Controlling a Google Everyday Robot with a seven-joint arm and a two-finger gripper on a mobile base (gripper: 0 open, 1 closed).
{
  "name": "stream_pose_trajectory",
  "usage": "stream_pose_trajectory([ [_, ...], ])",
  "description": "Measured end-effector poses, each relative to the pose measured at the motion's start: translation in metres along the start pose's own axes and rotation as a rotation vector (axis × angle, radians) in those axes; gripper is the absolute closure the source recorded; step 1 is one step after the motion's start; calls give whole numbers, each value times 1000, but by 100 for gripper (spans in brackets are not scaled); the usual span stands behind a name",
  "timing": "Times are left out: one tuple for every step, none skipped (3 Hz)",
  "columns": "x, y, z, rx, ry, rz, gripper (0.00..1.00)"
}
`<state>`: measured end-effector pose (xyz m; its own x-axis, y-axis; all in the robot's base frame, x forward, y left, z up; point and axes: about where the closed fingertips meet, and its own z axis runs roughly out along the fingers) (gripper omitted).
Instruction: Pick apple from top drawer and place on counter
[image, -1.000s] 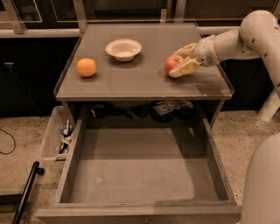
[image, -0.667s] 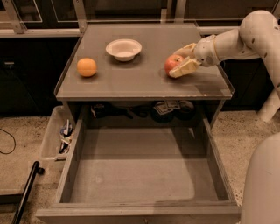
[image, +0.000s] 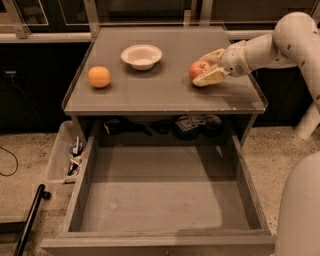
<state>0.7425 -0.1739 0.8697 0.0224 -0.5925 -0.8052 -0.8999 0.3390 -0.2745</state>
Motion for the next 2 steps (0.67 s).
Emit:
stream_pose_trajectory([
  [0, 0, 0, 0, 0, 0, 0],
  [0, 0, 0, 0, 0, 0, 0],
])
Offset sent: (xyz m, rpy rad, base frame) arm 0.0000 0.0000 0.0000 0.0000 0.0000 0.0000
